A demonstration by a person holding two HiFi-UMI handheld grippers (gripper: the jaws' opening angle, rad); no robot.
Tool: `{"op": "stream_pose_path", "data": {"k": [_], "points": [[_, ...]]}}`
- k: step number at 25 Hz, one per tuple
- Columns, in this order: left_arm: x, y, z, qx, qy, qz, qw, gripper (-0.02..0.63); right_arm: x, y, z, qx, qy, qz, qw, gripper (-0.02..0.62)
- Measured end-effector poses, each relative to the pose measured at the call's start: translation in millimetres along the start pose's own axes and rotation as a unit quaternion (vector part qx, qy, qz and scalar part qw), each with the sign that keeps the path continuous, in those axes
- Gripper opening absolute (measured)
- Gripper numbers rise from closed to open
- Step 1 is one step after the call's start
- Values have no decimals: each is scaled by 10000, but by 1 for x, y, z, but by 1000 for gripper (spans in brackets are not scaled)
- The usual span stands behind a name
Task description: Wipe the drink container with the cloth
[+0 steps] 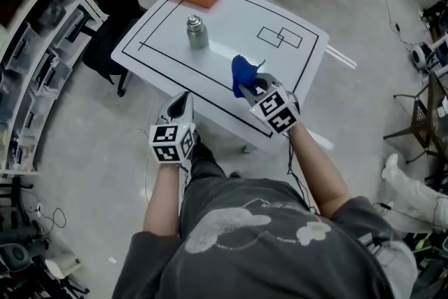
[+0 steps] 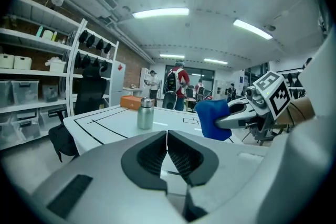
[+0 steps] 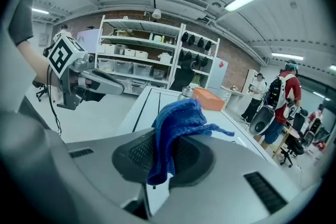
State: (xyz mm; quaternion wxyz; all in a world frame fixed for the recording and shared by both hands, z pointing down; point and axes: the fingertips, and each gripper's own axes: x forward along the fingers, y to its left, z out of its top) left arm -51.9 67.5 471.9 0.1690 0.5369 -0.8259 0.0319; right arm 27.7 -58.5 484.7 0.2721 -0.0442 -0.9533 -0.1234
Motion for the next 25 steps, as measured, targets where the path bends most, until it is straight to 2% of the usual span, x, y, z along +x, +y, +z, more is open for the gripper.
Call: {"op": "stream_pose_path", "data": {"k": [11,20,25], "points": [[-62,-29,-14,66,-44,190,9998,8,-32,40,-10,306,-280,188,9990,43],[-105,-11,-19,-44,-276,604,9978,8,-32,74,10,208,-364,265,9988,43],[-129,2,-17,-13,-417,668,9969,8,-28,94,24,182,-396,158,9989,41]]}}
